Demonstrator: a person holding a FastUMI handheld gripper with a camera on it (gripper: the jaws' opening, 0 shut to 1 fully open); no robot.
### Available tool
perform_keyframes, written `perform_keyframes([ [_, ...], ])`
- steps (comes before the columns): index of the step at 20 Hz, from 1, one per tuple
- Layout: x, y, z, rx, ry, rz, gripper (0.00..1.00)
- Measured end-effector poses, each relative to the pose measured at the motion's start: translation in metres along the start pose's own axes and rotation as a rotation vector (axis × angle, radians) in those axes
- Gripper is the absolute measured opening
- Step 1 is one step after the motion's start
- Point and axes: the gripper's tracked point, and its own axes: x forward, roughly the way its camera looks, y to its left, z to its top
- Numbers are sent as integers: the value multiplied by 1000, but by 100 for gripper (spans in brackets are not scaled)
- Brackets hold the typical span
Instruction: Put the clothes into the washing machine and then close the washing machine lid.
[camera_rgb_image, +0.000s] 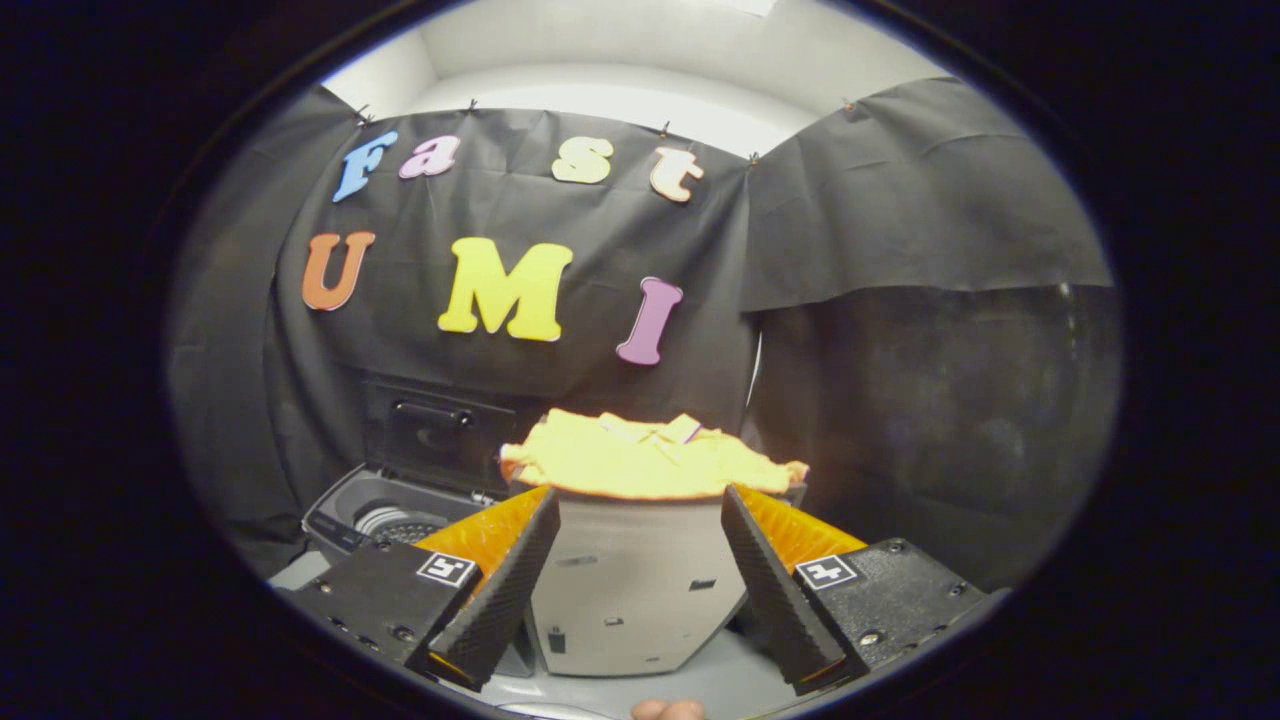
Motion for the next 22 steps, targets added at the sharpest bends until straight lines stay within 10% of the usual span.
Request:
perform_keyframes([
  [22, 296, -19, -40, -26, 578, 149, 100],
])
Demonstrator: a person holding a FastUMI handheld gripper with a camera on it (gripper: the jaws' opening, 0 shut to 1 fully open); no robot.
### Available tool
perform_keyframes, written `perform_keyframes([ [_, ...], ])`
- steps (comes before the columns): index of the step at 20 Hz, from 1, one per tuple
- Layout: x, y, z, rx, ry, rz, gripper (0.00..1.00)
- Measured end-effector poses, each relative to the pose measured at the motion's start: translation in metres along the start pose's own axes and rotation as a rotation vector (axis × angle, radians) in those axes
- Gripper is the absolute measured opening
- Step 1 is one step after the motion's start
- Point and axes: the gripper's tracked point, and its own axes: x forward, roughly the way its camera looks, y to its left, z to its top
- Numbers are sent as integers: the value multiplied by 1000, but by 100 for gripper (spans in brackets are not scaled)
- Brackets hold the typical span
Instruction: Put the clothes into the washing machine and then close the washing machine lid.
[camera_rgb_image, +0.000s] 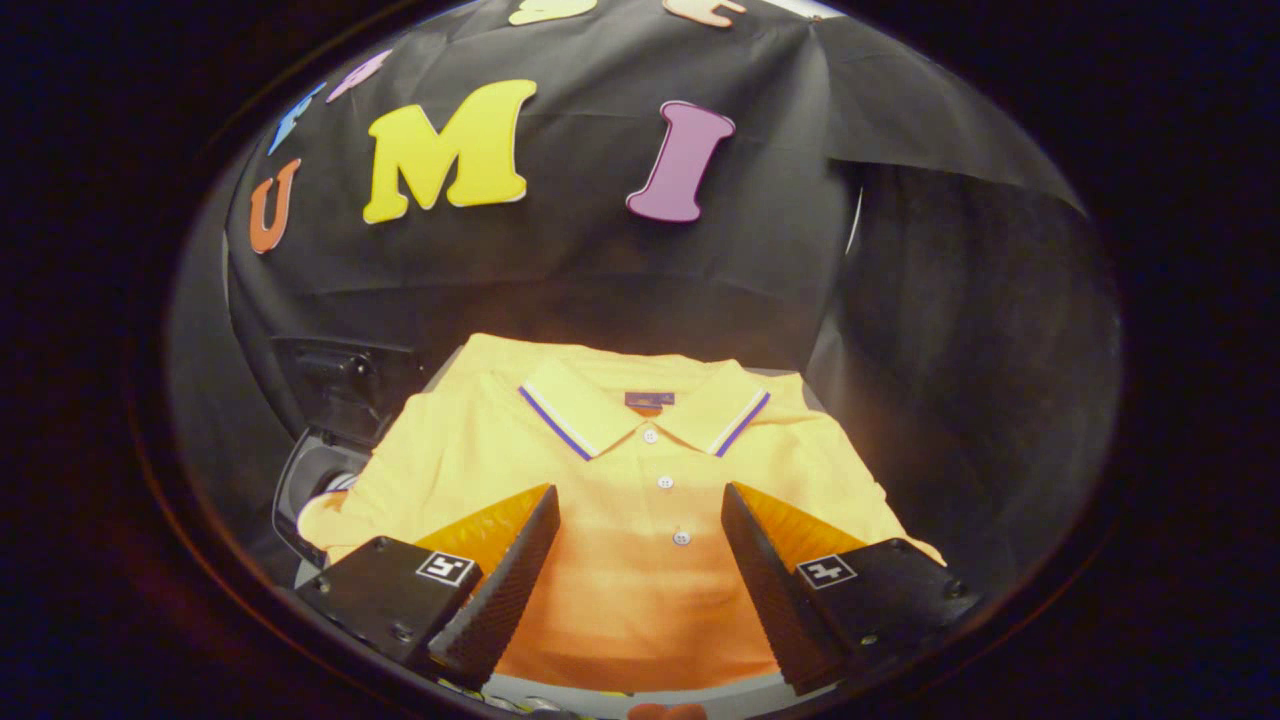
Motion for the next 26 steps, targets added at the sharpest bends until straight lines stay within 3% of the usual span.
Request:
perform_keyframes([
  [6, 23, -4, -7, 9, 85, 7, 100],
  [10, 22, -2, -14, 105, 133, 66, 99],
  [13, 20, 3, -16, 74, 204, 102, 97],
  [15, 18, 2, -13, 60, 203, 111, 75],
  [18, 16, 0, -7, 109, 217, 106, 11],
  [23, 16, 2, -2, 224, 252, 120, 6],
  [26, 7, 1, 11, 189, 237, 107, 6],
])
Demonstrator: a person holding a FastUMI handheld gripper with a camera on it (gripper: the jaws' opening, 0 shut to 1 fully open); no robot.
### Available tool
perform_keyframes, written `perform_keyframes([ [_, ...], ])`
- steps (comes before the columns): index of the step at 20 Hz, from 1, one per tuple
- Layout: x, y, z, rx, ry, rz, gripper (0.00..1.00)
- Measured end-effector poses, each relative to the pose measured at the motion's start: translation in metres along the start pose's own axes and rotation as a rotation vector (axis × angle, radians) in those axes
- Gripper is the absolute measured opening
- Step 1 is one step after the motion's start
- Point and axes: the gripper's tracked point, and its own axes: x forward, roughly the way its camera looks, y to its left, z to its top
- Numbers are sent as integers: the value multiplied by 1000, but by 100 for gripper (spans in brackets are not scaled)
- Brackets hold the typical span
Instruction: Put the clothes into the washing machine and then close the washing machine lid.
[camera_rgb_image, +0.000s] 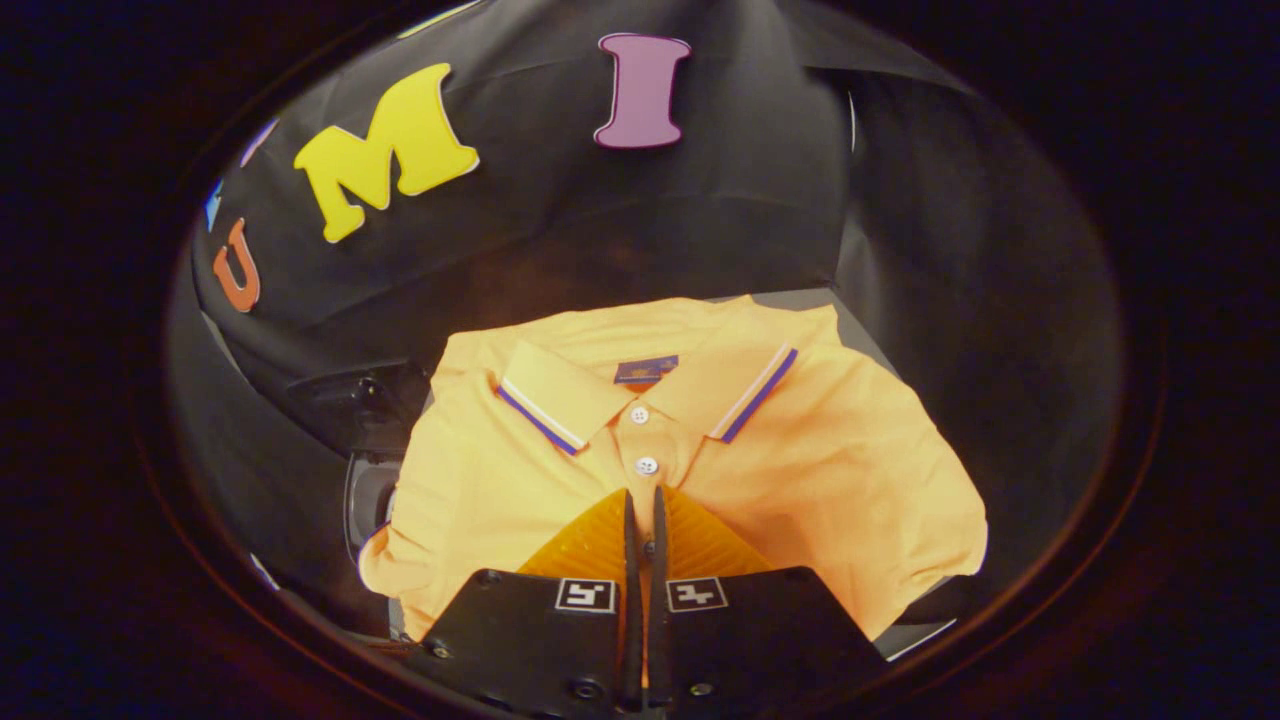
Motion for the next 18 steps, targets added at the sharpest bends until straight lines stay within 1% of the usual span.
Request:
perform_keyframes([
  [5, -24, 15, 24, -28, -25, 15, 6],
  [9, -36, 21, 36, -26, -36, 6, 6],
  [11, -42, 34, 38, -22, -38, 26, 6],
  [18, -52, 75, 50, -77, -50, 63, 6],
])
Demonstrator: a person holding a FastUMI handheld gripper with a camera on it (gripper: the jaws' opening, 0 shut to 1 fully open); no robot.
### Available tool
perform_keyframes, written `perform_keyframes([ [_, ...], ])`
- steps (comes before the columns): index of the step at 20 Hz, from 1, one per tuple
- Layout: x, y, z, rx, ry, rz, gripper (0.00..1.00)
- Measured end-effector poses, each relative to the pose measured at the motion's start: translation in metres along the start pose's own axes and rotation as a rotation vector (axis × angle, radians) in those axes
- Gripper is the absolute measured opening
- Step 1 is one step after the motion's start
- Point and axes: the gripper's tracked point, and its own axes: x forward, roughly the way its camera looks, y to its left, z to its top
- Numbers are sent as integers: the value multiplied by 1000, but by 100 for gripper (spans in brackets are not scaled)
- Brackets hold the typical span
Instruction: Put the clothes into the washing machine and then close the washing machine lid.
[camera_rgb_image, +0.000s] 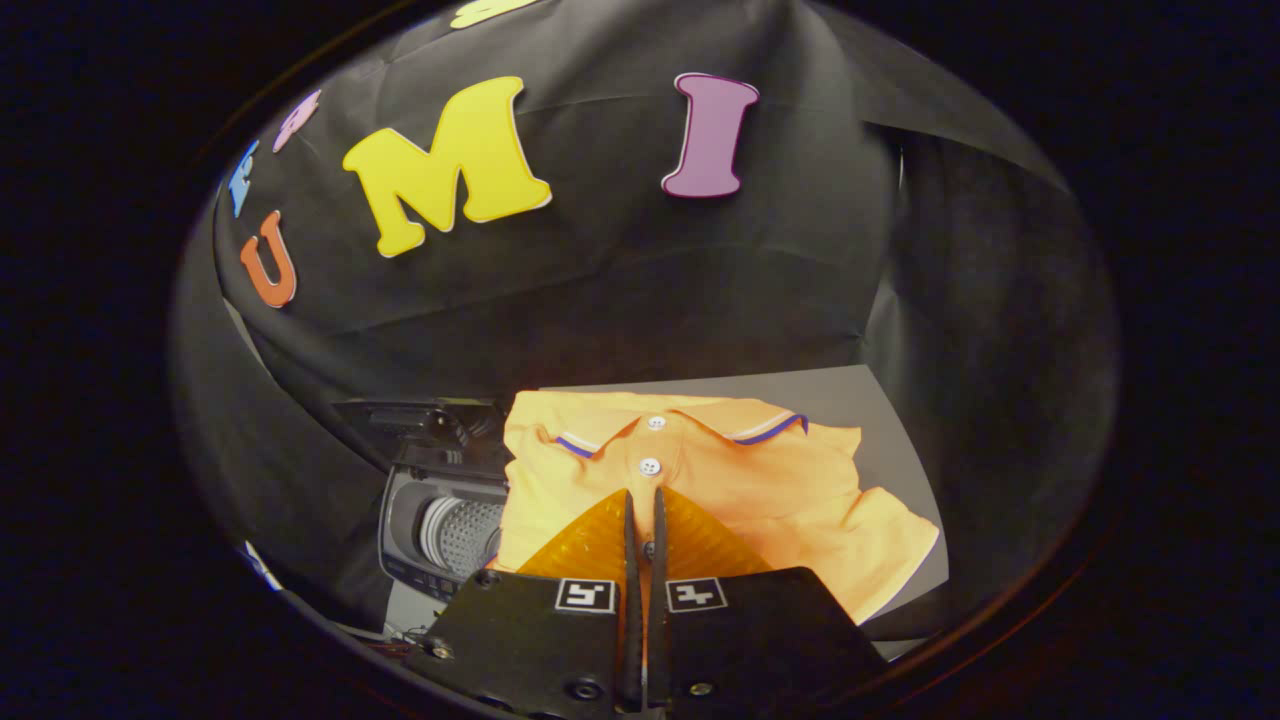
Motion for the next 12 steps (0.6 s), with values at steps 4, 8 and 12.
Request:
perform_keyframes([
  [4, -2, 22, 11, -35, -13, 17, 6],
  [8, -3, 47, 18, -55, -17, 48, 6],
  [12, -5, 77, 21, -89, -21, 97, 6],
])
